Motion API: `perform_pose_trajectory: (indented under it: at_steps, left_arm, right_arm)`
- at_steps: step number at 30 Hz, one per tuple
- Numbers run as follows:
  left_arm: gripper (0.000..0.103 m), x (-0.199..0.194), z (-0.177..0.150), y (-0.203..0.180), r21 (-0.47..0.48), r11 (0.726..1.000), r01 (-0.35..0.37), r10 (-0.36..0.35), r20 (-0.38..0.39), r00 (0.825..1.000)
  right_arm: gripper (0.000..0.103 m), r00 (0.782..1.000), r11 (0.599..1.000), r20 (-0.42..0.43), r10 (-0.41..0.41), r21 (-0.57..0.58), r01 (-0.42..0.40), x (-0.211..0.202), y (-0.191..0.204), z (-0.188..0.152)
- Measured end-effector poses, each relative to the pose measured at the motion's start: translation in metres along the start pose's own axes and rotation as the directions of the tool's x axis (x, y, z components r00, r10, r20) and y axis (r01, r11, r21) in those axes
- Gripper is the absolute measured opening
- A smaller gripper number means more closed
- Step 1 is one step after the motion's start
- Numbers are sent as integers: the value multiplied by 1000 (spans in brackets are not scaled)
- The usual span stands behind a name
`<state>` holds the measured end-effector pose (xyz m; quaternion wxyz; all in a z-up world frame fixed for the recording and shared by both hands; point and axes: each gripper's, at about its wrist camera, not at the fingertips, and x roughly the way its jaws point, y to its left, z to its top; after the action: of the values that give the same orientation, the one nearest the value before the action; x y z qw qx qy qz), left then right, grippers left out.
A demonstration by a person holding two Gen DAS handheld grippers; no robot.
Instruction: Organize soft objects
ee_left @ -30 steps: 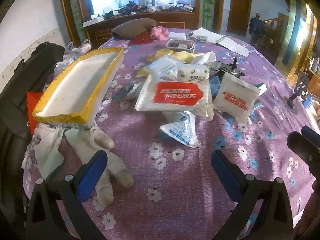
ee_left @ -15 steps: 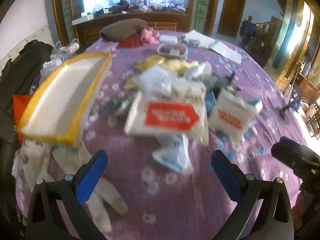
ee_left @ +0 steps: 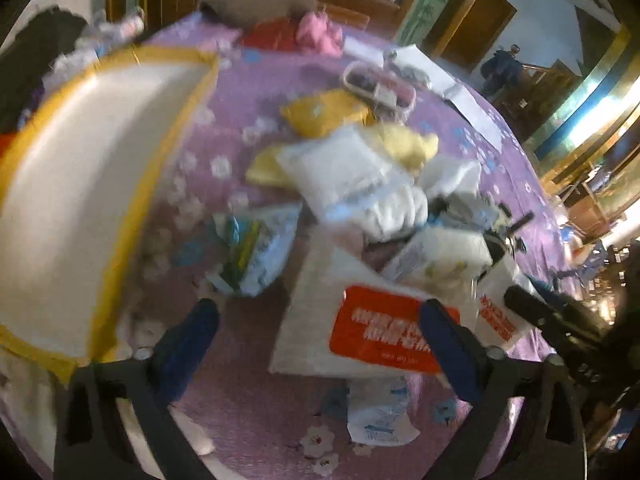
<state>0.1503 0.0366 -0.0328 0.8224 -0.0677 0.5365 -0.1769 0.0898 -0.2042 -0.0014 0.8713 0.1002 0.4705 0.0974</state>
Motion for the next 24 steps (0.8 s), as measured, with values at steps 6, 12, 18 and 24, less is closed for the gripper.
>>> perform_pose_trajectory:
  at_steps: [6, 12, 18, 24]
  left_arm:
    - [56, 9, -5, 0, -30, 995, 94, -95, 0, 996]
    - [10, -10, -13, -6, 7, 990, 138, -138, 56, 989]
    - [3, -33, -24, -1, -17, 981, 193, -190, 119, 975]
    - [3, -78, -34, 9, -22, 966, 259, -253, 158, 955]
  right_arm:
    - [16, 999, 998, 6, 54, -22, -54, -7, 7, -27]
    - [8, 994, 994, 21, 108, 9, -108, -20, 12, -39]
    - [7, 990, 993, 90, 106, 39, -110, -46, 11, -42]
    - [7, 977, 987, 147, 152, 27, -158, -72, 23, -38]
